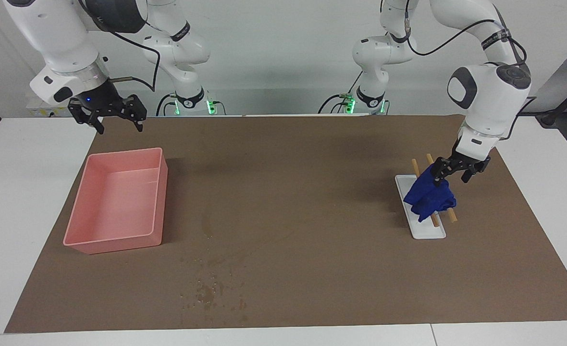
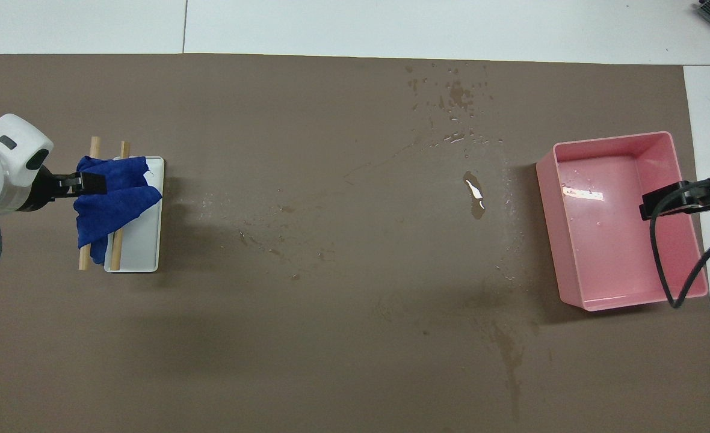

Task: Wipe water with towel using both arms
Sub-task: 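Grasp the blue towel on the white tray with the left gripper, then lift the towel toward the center while the right gripper reaches it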

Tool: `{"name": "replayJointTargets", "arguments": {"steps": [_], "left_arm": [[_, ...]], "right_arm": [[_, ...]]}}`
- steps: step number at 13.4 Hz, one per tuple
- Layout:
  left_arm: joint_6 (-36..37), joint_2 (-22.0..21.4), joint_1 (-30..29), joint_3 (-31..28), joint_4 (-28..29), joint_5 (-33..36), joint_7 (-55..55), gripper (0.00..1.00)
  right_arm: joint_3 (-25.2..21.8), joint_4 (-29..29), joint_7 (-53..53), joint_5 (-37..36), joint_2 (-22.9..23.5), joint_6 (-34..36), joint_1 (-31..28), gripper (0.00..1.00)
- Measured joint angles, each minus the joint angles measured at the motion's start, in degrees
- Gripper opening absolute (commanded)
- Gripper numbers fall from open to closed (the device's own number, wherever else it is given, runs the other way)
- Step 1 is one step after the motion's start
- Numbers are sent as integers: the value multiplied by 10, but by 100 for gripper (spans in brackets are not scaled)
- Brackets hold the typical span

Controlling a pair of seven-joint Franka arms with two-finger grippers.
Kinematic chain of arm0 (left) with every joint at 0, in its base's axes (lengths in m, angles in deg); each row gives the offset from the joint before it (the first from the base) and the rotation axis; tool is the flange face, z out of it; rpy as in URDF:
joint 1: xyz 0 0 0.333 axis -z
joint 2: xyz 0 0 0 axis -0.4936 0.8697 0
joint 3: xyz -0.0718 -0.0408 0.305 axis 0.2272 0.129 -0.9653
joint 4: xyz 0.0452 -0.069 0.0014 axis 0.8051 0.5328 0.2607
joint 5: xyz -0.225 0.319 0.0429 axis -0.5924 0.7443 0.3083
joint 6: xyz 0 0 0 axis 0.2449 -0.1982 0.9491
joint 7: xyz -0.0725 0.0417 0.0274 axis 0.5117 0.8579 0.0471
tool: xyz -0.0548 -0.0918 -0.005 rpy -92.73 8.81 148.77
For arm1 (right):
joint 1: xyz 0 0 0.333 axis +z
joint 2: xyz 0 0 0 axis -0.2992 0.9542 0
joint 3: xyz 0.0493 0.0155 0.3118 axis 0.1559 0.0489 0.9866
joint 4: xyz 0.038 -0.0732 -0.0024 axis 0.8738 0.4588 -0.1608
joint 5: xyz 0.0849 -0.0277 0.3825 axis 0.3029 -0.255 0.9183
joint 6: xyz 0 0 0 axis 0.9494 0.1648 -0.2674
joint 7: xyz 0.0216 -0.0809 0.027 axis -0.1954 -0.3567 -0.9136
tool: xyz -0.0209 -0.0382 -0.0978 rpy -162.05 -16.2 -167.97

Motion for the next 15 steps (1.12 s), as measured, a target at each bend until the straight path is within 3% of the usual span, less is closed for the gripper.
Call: {"name": "replayJointTargets", "arguments": {"steps": [3, 4, 5, 10, 15], "left_arm": [[-17, -1, 0, 1, 20, -5, 13, 40], [-30, -3, 0, 0, 28, -5, 14, 30], [-35, -7, 0, 0, 33, -6, 15, 0], [-37, -22, -1, -2, 37, -24, 16, 0], [48, -14, -1, 0, -42, -157, 61, 0]], "right_arm": [[2, 0, -1, -1, 0, -2, 1, 100], [3, 1, -1, 0, 0, -2, 5, 100], [3, 3, 8, 7, 0, -2, 9, 100], [4, 30, 160, 108, -8, -1, 10, 100], [5, 50, 399, 255, -18, -12, 15, 100]]}}
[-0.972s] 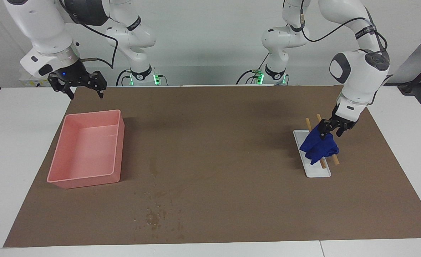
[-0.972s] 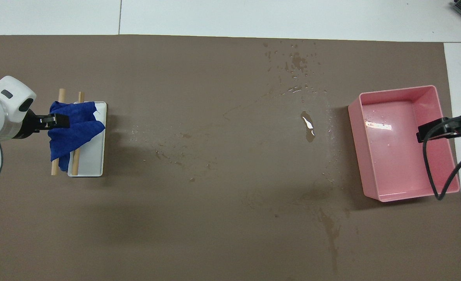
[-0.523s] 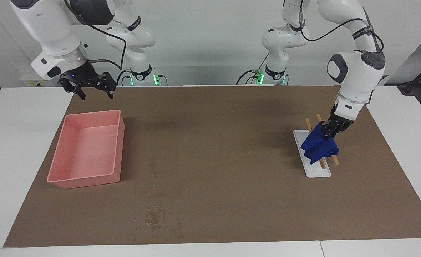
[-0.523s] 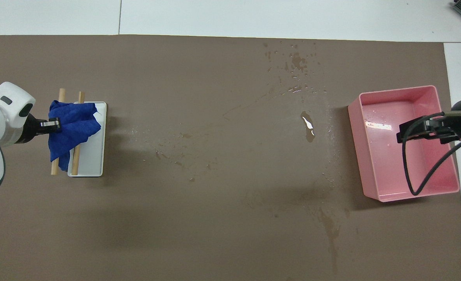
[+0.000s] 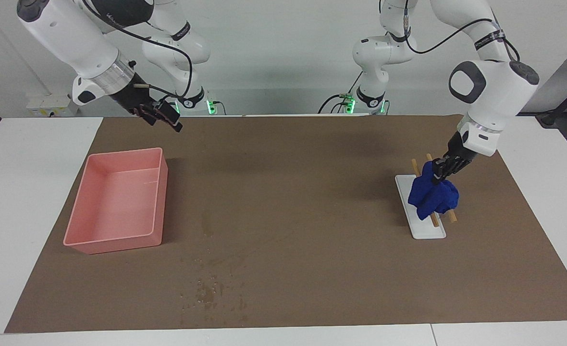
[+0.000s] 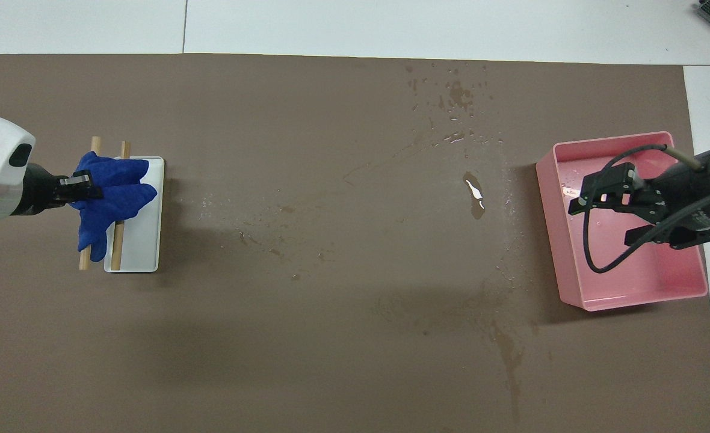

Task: Wipe water with towel using both arms
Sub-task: 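Lift the towel toward the center while the right gripper reaches it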

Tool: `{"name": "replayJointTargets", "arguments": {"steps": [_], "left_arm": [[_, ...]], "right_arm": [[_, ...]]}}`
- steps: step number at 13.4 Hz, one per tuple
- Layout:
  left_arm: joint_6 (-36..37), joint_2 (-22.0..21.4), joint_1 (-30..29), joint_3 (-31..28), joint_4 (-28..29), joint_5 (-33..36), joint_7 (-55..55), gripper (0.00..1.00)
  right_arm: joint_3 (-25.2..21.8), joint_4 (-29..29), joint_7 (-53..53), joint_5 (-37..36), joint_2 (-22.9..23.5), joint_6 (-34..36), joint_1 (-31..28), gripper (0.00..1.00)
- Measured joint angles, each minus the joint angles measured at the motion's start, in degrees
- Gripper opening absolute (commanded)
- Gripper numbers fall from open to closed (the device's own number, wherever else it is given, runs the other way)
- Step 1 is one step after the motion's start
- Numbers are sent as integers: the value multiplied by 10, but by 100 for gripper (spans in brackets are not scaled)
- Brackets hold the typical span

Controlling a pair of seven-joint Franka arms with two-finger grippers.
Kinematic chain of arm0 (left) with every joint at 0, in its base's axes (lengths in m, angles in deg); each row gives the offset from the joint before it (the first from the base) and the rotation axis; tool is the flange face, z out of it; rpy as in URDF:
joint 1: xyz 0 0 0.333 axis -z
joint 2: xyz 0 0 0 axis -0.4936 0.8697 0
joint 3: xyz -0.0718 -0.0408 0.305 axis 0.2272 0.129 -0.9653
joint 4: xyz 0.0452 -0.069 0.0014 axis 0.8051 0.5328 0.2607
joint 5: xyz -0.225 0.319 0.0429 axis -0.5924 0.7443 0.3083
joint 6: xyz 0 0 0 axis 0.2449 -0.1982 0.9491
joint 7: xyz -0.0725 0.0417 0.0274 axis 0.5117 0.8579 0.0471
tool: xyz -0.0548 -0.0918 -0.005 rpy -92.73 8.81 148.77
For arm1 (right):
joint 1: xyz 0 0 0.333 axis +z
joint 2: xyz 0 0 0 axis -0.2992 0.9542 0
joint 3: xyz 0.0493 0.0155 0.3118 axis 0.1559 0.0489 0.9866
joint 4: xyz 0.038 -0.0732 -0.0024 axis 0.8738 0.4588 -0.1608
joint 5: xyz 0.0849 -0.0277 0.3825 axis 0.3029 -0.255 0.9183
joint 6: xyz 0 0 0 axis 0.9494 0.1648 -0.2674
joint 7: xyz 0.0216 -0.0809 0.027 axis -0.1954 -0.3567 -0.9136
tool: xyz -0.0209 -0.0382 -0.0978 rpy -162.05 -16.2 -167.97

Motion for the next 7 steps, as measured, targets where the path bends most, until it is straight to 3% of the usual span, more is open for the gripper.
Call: {"name": "replayJointTargets", "arguments": {"steps": [4, 7], "left_arm": [[14, -1, 24, 35, -71, -24, 265, 0], [14, -1, 69, 60, -107, -26, 530, 0]], "right_arm": [[4, 39, 133, 80, -15, -55, 24, 100], [7, 65, 297, 104, -22, -165, 105, 100]]}}
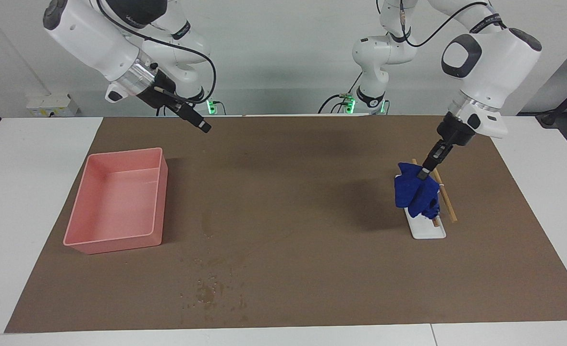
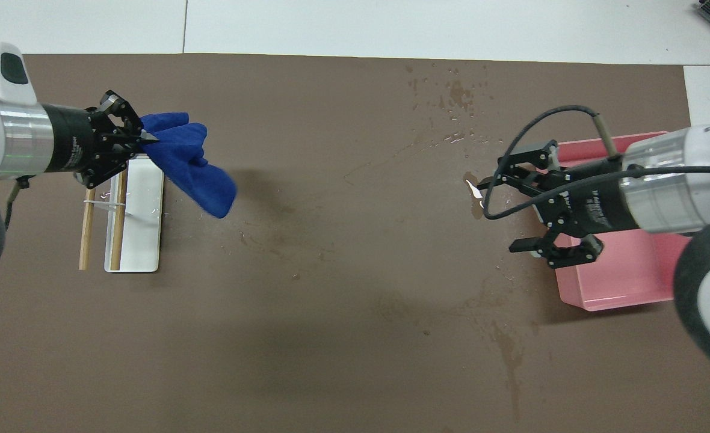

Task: Wipe water with towel using both arms
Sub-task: 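Lift the towel toward the center while the right gripper reaches it, then grasp the towel with the right gripper from the left gripper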

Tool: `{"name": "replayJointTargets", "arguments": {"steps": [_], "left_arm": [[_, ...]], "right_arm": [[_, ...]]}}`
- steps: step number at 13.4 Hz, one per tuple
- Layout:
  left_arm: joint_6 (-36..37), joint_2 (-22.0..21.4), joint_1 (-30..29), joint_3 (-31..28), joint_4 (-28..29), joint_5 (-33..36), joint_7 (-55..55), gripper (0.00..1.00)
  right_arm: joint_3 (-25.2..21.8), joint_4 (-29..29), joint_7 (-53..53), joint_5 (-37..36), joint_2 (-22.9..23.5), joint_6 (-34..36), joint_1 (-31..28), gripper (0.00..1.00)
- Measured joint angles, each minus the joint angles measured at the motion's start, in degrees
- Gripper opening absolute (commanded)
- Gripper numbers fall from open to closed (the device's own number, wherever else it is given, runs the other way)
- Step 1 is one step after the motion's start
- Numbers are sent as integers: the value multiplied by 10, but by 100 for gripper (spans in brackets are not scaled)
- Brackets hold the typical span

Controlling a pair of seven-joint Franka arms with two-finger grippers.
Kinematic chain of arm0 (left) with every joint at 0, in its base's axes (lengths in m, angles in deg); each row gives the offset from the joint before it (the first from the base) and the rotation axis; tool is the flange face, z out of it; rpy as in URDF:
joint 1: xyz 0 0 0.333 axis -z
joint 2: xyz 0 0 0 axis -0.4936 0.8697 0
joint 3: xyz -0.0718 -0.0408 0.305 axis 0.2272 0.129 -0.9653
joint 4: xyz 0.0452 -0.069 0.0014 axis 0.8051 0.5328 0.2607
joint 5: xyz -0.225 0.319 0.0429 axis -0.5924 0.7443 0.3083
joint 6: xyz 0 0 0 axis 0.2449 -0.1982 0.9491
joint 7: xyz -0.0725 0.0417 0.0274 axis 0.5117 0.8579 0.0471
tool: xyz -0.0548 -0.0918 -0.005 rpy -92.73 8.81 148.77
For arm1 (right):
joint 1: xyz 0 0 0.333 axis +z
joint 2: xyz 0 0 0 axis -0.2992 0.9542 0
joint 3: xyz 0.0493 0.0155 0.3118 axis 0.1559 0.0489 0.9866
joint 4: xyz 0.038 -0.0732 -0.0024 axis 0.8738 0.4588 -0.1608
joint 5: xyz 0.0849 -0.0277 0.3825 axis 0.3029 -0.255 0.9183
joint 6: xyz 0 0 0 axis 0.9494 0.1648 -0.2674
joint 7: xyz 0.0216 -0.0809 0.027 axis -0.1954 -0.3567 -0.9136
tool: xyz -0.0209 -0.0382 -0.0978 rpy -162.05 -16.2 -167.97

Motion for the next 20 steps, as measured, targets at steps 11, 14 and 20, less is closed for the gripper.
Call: {"name": "replayJointTargets", "arguments": {"steps": [11, 14, 20], "left_arm": [[-13, 1, 160, 9, -12, -18, 514, 0], [-11, 1, 192, 10, -10, -38, 528, 0], [9, -18, 218, 17, -11, -73, 538, 0]], "right_arm": [[2, 76, 219, 92, 12, -228, 121, 100], [2, 76, 227, 92, 19, -267, 136, 100], [0, 70, 174, 92, 20, -281, 136, 100]]}}
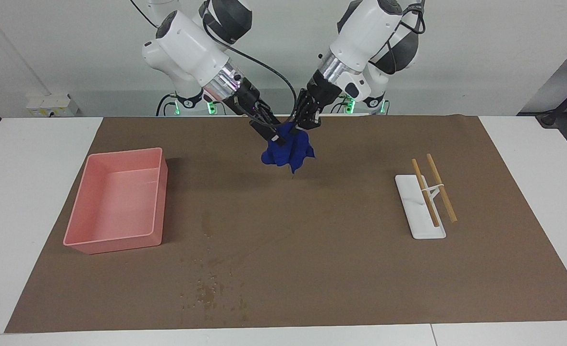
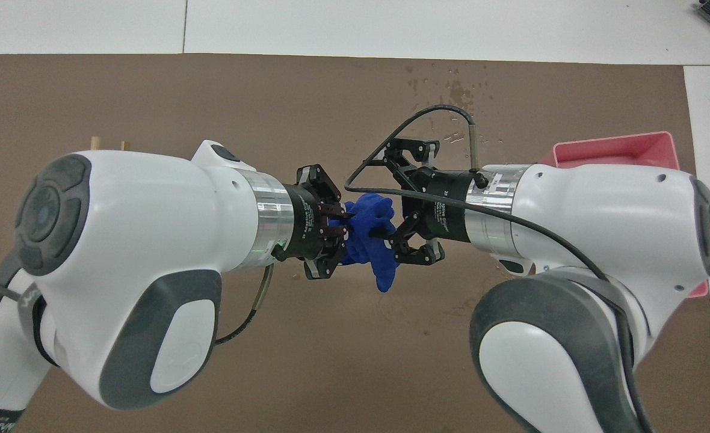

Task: Wipe water with towel using both arms
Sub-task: 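Grasp the towel with the right gripper from the left gripper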

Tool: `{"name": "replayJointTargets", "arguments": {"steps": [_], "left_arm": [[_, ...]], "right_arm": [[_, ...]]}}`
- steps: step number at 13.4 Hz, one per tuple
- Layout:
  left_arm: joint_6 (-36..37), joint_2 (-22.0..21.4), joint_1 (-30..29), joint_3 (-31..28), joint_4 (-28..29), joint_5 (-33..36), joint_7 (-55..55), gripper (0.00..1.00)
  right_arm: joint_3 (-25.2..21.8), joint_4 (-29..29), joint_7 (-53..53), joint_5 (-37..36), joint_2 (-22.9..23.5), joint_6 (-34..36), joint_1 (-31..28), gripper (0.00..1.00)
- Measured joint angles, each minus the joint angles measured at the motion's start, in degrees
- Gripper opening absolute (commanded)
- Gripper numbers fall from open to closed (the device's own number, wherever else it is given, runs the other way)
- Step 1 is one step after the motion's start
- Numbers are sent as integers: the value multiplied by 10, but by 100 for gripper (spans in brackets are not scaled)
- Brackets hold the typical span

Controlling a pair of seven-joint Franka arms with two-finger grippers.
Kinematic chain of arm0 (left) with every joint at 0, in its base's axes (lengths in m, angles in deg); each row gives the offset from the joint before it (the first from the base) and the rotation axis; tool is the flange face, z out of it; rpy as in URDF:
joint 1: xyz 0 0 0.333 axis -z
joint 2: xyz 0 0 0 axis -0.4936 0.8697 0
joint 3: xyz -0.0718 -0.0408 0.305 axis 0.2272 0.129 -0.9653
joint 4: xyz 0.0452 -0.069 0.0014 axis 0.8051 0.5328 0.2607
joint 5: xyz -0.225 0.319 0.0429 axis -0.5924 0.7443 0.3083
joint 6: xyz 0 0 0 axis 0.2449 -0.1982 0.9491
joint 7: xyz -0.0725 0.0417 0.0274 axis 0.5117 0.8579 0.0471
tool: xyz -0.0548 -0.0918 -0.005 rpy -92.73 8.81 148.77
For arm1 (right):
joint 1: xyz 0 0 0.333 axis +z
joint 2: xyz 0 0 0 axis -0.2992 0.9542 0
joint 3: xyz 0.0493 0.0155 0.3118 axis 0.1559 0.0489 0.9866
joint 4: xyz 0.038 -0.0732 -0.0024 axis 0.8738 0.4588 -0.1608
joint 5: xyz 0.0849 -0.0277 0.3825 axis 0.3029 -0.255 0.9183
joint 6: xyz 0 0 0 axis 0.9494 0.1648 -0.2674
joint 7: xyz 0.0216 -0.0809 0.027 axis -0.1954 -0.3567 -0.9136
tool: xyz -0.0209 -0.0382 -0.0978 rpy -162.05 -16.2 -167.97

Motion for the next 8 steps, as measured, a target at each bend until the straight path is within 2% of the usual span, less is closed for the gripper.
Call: {"name": "replayJointTargets", "arguments": {"steps": [7, 8], "left_arm": [[-24, -5, 0, 23, 0, -13, 0, 0], [-27, -5, 0, 27, 0, -14, 1, 0]], "right_arm": [[-2, 26, -1, 0, -4, 33, 0, 100], [-2, 37, -4, 0, -9, 33, 0, 66]]}}
